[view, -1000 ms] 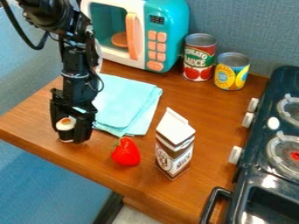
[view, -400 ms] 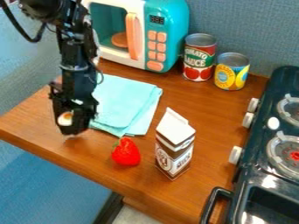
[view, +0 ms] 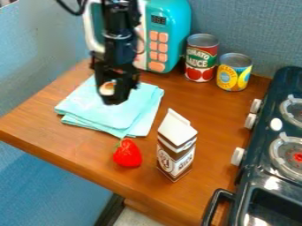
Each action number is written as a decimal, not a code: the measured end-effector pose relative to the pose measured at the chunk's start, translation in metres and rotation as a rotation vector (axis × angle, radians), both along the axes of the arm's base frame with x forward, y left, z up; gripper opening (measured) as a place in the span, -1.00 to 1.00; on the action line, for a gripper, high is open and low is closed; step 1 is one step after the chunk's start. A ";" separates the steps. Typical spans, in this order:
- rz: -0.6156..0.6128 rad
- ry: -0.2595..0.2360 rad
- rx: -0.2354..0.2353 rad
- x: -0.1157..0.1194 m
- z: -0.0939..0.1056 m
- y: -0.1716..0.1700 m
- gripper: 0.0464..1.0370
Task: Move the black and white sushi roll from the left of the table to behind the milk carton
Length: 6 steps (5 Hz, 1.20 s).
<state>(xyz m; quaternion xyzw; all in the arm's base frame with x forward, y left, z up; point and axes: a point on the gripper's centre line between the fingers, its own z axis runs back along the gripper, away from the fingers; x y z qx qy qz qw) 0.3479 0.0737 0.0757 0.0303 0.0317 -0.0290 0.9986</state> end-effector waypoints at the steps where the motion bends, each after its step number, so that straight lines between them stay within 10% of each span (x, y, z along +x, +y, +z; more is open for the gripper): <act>1: -0.029 -0.030 -0.025 0.035 -0.006 -0.026 0.13; 6: -0.096 -0.011 -0.058 0.103 -0.049 -0.096 0.13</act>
